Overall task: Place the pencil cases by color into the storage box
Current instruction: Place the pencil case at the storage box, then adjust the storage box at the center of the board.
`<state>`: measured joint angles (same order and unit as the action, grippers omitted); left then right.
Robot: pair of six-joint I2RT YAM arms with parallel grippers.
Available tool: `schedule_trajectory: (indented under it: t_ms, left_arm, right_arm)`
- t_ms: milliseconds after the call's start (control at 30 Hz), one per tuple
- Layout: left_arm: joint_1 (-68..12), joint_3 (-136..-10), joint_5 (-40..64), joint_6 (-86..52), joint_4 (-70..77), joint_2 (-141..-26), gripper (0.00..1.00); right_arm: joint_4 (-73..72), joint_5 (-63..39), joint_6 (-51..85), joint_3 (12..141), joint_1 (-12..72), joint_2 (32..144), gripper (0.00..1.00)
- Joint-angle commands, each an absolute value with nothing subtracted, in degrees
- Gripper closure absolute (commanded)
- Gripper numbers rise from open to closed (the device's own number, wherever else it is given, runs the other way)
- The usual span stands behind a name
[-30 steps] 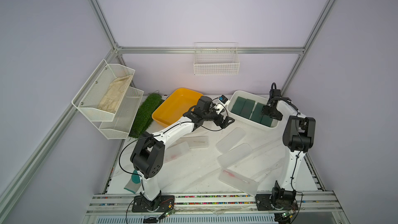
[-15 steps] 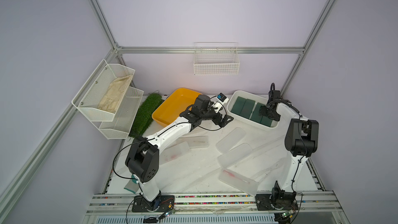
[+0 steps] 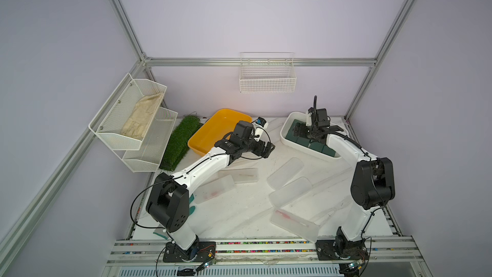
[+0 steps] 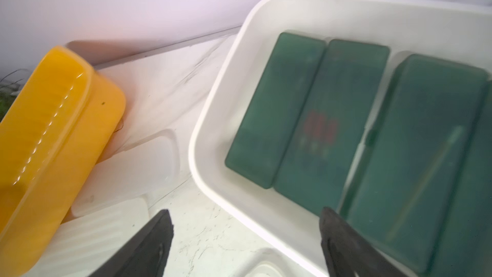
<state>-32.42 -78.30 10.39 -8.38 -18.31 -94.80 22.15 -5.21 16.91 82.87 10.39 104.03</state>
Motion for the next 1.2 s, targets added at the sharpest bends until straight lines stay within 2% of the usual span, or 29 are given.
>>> schedule_trajectory:
  t_ms: [0, 233, 533, 1000, 1167]
  left_arm:
    - [-29.79, -76.25, 2.86, -10.50, -23.08, -92.20, 0.00]
    - [-24.96, -79.81, -0.35, -5.87, -28.83, -94.25, 0.00]
    - [-21.41, -85.56, -5.16, -0.18, -32.56, -101.27, 0.01]
    - [-15.48, -89.47, -4.68, 3.07, -32.52, -106.78, 0.04]
    - [-15.03, -89.46, -2.72, 4.74, -32.14, -108.31, 0.08]
  right_arm:
    - [15.16, -7.74, 17.92, 78.42, 12.33, 100.19, 0.12]
    - [9.32, -10.62, 18.64, 67.08, 13.77, 93.17, 0.12]
    - [8.10, -12.78, 19.07, 59.05, 16.60, 87.03, 0.12]
    - [10.60, -15.64, 18.40, 59.15, 19.10, 87.04, 0.13]
    - [13.63, -15.77, 17.22, 59.15, 20.43, 86.44, 0.13]
